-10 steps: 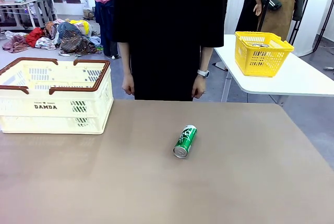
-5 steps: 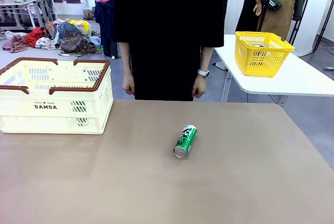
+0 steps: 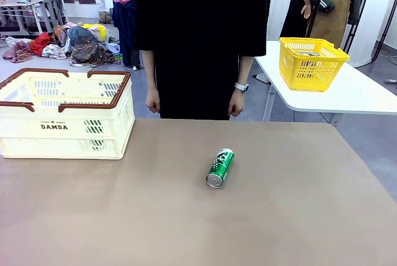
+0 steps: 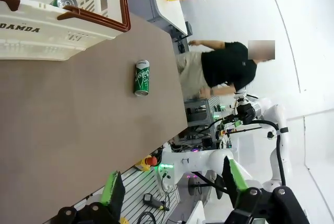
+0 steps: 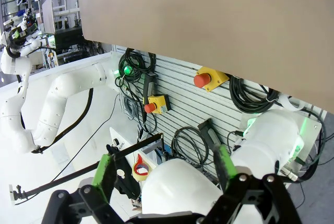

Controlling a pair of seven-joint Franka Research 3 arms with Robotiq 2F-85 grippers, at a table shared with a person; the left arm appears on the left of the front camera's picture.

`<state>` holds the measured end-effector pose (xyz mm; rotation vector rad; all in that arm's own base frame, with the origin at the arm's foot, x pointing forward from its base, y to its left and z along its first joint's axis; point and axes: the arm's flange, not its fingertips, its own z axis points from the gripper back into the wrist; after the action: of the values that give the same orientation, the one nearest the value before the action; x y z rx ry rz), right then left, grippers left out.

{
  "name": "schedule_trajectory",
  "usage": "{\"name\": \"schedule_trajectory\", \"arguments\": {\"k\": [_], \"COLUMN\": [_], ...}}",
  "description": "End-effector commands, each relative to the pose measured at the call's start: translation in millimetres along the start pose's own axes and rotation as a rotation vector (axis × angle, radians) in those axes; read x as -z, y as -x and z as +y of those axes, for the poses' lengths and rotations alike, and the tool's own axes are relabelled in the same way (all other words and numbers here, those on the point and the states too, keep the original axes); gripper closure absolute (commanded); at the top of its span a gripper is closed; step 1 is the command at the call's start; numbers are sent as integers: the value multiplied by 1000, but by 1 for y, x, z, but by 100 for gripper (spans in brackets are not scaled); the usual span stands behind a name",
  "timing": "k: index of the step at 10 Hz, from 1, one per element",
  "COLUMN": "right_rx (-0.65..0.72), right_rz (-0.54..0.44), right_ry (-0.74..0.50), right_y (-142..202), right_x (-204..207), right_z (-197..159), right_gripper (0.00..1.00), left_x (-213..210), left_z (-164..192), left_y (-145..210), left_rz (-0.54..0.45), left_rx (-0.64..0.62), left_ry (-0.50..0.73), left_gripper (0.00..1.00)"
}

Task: Place the drinks into the Shopping basket.
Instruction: Pick up one drink and place it into the Shopping basket.

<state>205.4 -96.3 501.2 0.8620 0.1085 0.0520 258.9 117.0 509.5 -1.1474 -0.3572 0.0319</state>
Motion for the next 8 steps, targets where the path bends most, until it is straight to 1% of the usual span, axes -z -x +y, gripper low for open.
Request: {"name": "schedule_trajectory", "arguments": {"k": [1,7,8], "right_rx": [-14,-14,-14], "right_rz": [-1,-1,-1], "right_ry": [-8,-8,-8], "right_y": [0,0,0], "right_x": [-2,-2,-2], "right_z": [2,2,2], "right_gripper": [0,0,0], "left_x": [-1,-1,0], "left_z": [-1,-1,0], "left_y": [-1,-1,0], "left_rz": [-4,-4,2], "left_rx": [18,18,-1], "left_ry": [22,22,3], "left_gripper": [0,0,0]}}
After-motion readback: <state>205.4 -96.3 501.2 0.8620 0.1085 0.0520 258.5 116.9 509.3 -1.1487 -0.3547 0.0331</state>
